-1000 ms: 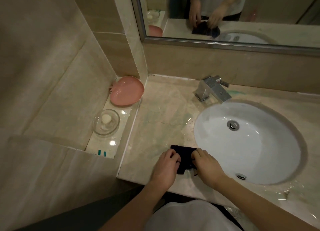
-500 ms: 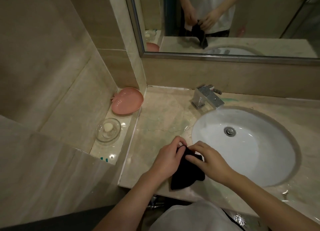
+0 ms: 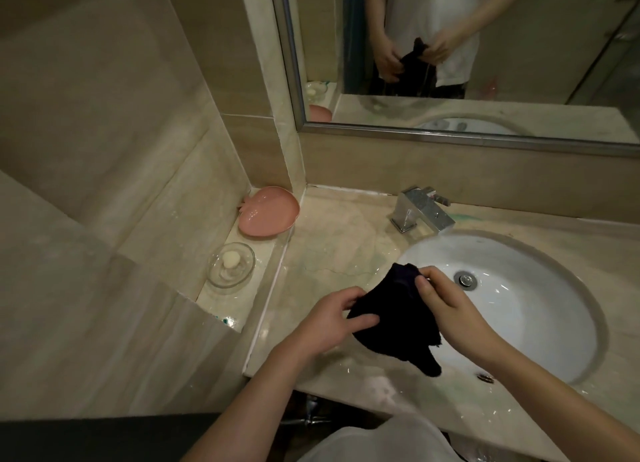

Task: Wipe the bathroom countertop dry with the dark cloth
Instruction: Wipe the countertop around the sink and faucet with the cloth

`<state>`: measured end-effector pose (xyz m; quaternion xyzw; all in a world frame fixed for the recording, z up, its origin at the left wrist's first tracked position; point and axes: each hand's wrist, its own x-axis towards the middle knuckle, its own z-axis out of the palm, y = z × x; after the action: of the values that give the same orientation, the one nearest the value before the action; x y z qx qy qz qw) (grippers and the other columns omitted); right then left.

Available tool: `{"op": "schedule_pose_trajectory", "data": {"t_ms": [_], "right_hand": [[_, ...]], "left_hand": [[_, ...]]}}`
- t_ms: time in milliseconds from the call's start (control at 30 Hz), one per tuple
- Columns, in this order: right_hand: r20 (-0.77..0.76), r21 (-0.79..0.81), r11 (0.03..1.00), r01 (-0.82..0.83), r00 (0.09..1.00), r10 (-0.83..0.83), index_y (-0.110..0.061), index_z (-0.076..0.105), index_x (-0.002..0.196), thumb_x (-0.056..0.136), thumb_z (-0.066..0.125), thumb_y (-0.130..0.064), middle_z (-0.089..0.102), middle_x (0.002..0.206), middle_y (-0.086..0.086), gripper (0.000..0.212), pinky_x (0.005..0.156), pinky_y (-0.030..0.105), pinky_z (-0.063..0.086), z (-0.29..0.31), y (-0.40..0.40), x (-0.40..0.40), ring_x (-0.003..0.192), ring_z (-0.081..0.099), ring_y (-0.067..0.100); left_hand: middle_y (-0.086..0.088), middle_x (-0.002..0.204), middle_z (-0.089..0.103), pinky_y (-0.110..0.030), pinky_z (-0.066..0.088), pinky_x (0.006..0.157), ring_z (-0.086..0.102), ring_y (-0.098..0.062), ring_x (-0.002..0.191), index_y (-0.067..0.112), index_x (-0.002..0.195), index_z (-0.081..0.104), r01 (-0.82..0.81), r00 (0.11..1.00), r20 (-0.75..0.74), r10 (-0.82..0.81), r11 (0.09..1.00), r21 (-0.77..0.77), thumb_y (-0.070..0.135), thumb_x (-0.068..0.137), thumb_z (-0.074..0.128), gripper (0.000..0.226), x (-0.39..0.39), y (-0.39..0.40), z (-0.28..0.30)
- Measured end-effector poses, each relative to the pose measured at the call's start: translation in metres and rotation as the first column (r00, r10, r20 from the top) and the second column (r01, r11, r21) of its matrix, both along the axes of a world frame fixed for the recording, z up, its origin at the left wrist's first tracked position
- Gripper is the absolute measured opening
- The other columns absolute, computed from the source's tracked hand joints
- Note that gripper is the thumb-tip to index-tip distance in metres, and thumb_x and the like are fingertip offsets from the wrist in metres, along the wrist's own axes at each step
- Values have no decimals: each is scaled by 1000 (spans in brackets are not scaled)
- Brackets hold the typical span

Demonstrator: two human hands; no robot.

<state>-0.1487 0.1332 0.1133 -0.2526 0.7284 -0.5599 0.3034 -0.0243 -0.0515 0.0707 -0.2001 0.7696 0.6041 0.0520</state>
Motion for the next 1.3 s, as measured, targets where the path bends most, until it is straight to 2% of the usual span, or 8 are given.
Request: {"op": "schedule_pose_trajectory", "data": {"t_ms": [167, 267, 433, 600, 733, 867, 1033, 1300], "right_hand": [[201, 23, 1000, -17, 979, 12, -8, 59, 98, 100, 58, -25, 63, 75, -5, 17, 63, 10, 42, -10, 5, 10, 70, 59, 7], [219, 134, 981, -137, 970, 106, -14, 59, 111, 86, 78, -13, 77, 92, 0, 31, 71, 21, 53, -24, 3, 21, 84, 74, 17], [324, 114, 992, -62, 946, 22, -4, 57, 106, 93, 69, -8, 75, 100, 5, 17, 70, 28, 56, -47, -4, 35, 89, 75, 23], [397, 259, 951, -166, 916, 52, -10, 55, 114, 102, 56, -16, 74, 101, 8, 13, 74, 32, 57, -89, -29, 39, 88, 73, 19], [-97, 536, 844, -15, 992, 79, -16, 50, 132, 100, 54, -18, 67, 118, 8, 32, 89, 40, 53, -130, -54, 39, 101, 65, 26], [-483, 479, 872, 100, 859, 167, -8, 57, 133, 86, 70, -6, 54, 137, 9, 49, 105, 33, 41, -150, -55, 71, 127, 50, 25], [-438, 415, 906, 82, 891, 120, -12, 62, 128, 87, 70, -2, 52, 138, 2, 44, 107, 29, 39, -168, -39, 99, 129, 42, 11], [-388, 331, 933, 141, 921, -1, -24, 64, 123, 95, 52, -19, 51, 134, -12, 31, 107, 21, 36, -174, -19, 65, 128, 45, 5]], "left_hand": [[-6, 100, 71, -39, 56, 77, 70, -15, 88, 22, 105, 66, -1, 1000, 25, 1, 1000, 3, 34, 99, 61, 15, 17, -7, 0], [2, 105, 71, -38, 60, 84, 69, -12, 97, 27, 109, 65, 46, 999, 19, -46, 999, -11, 36, 101, 57, 14, 25, -10, 1], [8, 104, 71, -36, 60, 84, 69, -8, 95, 32, 109, 68, 82, 990, 122, -70, 992, -97, 39, 98, 61, 15, 40, -32, -3], [7, 107, 69, -35, 56, 84, 65, -11, 94, 30, 115, 67, 159, 959, 279, -51, 910, -382, 41, 95, 64, 23, 34, -62, -27], [3, 133, 55, -30, 41, 106, 52, -16, 123, 26, 133, 58, -19, 976, 142, 164, 717, -697, 29, 97, 60, 37, 29, -60, -74], [0, 139, 55, -41, 47, 106, 50, -19, 129, 21, 135, 58, -230, 932, 19, 362, 631, -741, 42, 99, 50, 43, 45, -16, -119], [-9, 168, -5, -48, 1, 126, -5, -28, 155, 18, 161, 5, -93, 858, 293, 422, 688, -720, 76, 93, 4, 90, 27, 25, -150], [-13, 168, -4, -50, 3, 125, -4, -28, 155, 16, 161, 3, -9, 896, 232, 378, 537, -843, 72, 94, 23, 89, 5, -44, -176]]}}
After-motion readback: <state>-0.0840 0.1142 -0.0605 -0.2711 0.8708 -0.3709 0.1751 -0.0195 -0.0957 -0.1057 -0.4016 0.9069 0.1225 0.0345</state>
